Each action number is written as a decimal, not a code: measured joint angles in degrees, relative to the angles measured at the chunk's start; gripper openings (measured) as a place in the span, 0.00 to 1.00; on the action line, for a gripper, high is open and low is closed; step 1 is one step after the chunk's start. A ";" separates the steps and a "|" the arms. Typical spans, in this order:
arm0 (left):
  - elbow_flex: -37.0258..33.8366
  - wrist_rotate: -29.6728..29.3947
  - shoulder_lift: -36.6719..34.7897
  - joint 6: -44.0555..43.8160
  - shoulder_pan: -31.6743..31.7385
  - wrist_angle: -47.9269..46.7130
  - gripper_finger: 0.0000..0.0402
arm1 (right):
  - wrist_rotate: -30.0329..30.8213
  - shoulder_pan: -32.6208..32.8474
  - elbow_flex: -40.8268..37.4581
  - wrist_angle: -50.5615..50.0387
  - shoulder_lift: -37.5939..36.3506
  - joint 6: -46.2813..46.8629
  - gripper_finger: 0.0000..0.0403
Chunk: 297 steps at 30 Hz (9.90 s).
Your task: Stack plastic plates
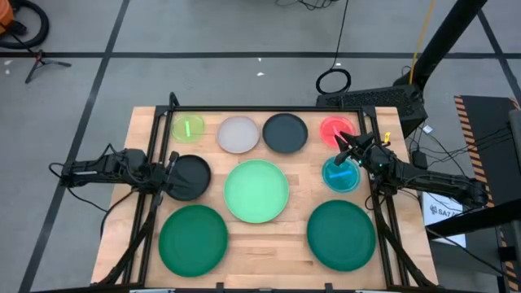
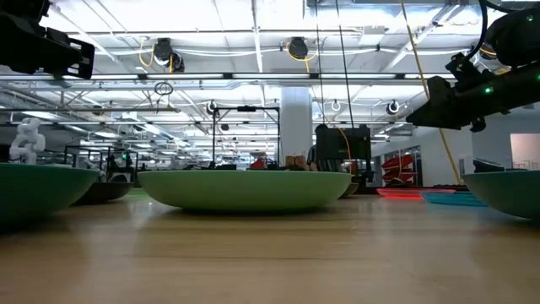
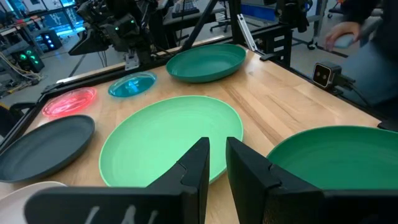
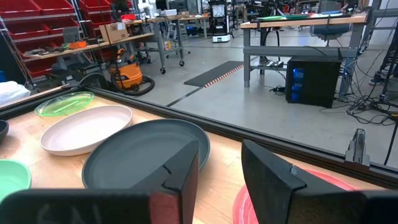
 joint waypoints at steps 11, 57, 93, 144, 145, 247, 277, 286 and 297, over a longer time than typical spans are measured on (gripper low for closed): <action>0.00 0.01 0.02 -0.01 0.01 0.00 0.16 | 0.00 0.02 -0.01 0.00 0.00 0.00 0.28; 0.00 1.16 8.24 -16.38 0.02 45.57 0.16 | -28.75 0.25 6.52 8.79 4.77 12.98 0.28; 0.00 -4.00 14.92 -23.76 0.01 52.14 0.16 | -45.35 24.34 41.55 -50.33 47.75 -1.55 0.28; 0.02 -4.11 14.90 -21.73 0.09 52.12 0.16 | -35.80 30.51 53.18 -52.22 74.55 -12.05 0.49; 0.02 -4.11 14.90 -21.73 0.09 52.12 0.16 | -35.83 30.51 52.88 -52.19 74.55 -11.96 0.49; 0.07 -4.11 14.84 -19.48 0.13 60.11 0.16 | -53.13 -2.86 90.51 -55.32 98.97 6.32 0.00; 0.07 -4.09 14.84 -19.99 0.12 59.70 0.16 | -50.75 -2.96 90.51 -54.91 97.33 3.30 0.32; 0.04 -4.09 14.86 -20.85 0.11 56.22 0.16 | -44.88 3.32 82.10 -35.72 86.77 -8.08 0.31; 0.04 -4.27 19.34 -21.58 -2.34 56.25 0.16 | -44.48 9.51 53.62 1.30 67.57 -13.55 0.25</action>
